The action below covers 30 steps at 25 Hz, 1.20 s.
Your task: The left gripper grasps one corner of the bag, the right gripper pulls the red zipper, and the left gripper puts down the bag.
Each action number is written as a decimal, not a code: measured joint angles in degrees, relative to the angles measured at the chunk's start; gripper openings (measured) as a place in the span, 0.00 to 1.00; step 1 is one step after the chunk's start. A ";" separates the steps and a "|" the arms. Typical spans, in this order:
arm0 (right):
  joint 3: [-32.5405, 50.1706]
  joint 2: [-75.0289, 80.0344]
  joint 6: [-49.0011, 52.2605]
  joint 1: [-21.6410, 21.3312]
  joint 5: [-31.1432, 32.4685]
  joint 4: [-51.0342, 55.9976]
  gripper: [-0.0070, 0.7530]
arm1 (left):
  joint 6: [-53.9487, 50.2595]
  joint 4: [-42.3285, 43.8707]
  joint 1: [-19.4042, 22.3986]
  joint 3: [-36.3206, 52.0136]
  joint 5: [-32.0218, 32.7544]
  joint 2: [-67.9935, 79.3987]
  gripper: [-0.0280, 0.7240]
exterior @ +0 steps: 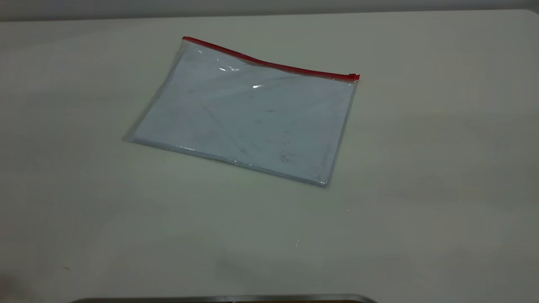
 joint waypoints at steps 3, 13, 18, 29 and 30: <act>0.00 -1.04 0.10 0.00 -0.17 0.43 0.52 | -0.08 3.41 0.00 5.14 -0.46 -6.37 0.79; 0.00 -1.88 0.29 0.00 -0.23 2.24 0.52 | -9.90 10.90 -5.28 7.60 -1.30 -24.25 0.79; 0.00 -1.88 0.29 0.00 -0.23 2.24 0.52 | -17.33 15.72 -11.17 7.73 -1.40 -30.52 0.79; 0.01 -19.68 0.29 -6.67 -0.05 2.54 0.50 | -19.99 17.15 -12.53 7.95 -1.45 -34.97 0.79; 0.01 -22.63 0.29 -7.55 0.05 2.54 0.49 | -19.99 17.15 -12.53 7.95 -1.45 -34.97 0.79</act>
